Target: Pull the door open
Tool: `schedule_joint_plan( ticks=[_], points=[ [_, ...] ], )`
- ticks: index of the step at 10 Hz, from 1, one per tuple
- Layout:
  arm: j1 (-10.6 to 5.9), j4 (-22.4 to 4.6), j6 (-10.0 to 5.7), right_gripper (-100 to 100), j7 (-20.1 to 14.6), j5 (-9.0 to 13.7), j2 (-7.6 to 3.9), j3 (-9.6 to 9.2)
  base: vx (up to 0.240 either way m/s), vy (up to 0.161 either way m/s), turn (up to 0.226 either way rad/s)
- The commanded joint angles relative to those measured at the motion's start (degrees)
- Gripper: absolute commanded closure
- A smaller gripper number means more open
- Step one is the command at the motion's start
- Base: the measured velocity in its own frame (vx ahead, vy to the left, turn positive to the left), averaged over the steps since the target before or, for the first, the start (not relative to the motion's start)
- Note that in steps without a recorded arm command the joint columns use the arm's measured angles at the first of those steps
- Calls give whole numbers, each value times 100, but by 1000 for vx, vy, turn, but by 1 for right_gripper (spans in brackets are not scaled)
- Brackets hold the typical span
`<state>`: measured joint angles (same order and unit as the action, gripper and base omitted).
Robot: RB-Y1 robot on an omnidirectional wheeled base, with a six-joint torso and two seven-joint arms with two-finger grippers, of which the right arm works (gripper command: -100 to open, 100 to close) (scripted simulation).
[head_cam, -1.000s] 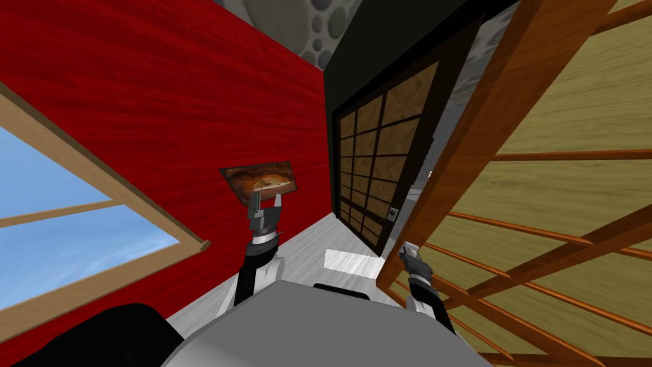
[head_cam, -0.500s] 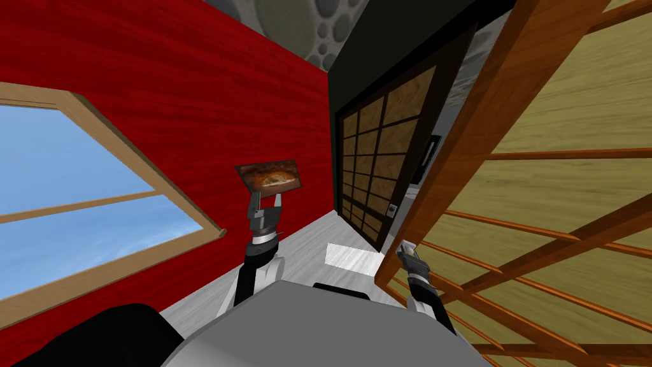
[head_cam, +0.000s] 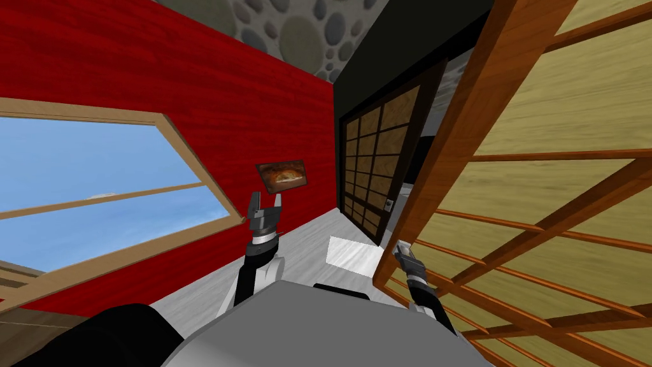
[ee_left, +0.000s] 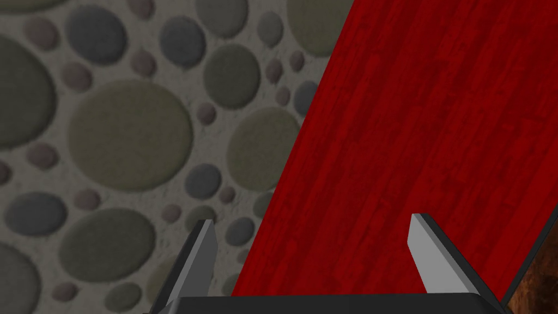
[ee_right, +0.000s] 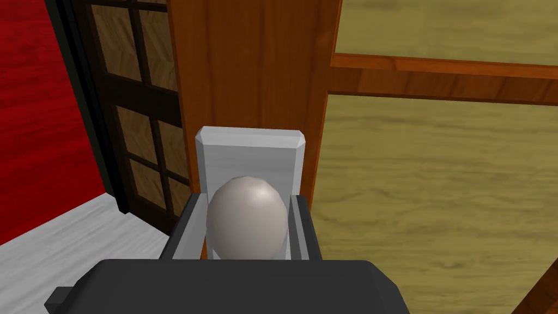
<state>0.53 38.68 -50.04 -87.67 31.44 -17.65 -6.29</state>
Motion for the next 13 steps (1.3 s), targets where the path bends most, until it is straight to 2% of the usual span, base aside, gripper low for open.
schedule_joint_plan(
  ticks=[1, 2, 9, 11, 13],
  points=[
    [0, 0, 0, 100, 0, 0, 0, 0, -101, -10, 24],
    [56, 32, -22, 100, -101, -60, -47, -117, -190, -13, 97],
    [262, 208, -213, 100, -592, -318, -376, -612, -220, -14, 81],
    [242, 172, -216, 100, -601, -321, -385, -615, -142, -5, 29],
    [343, 189, -325, 100, -760, -407, -487, -767, -175, -13, 80]
  ],
)
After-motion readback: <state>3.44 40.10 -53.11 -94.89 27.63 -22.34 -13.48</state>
